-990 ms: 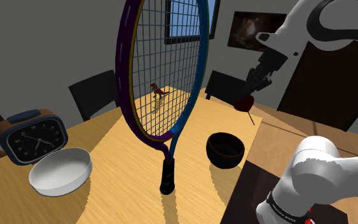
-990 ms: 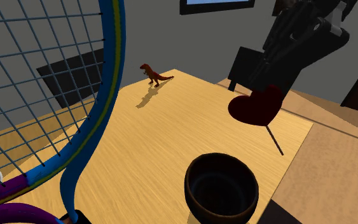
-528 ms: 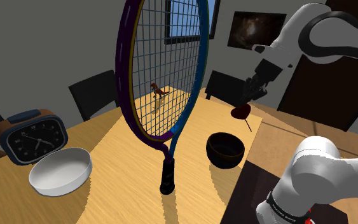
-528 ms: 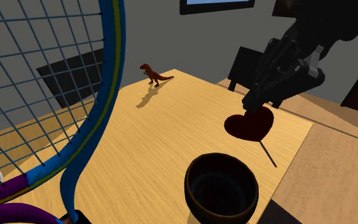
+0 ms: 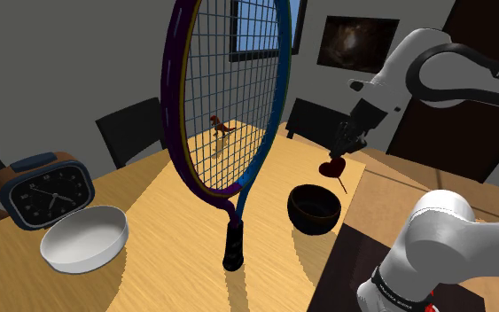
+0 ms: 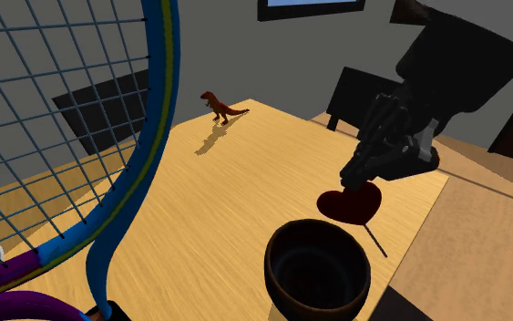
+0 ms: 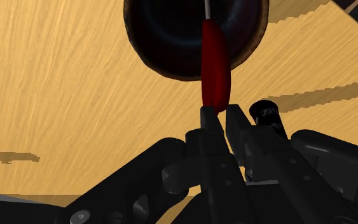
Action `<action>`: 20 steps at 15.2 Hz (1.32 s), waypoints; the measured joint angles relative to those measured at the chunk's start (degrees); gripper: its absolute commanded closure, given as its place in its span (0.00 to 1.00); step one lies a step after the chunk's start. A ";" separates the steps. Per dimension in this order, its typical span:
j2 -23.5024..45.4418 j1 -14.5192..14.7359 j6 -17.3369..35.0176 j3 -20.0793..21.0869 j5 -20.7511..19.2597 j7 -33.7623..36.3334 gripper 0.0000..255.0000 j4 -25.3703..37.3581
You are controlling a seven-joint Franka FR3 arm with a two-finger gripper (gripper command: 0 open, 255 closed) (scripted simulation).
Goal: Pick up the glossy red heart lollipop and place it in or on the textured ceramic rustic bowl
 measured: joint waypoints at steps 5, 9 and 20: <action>-0.61 -0.46 2.04 -0.56 -0.45 -0.55 1.00 -2.74; -0.63 -0.49 2.11 -0.61 -0.49 -0.60 1.00 -2.83; -0.83 -0.54 -3.36 -0.58 -0.49 -0.55 0.00 2.53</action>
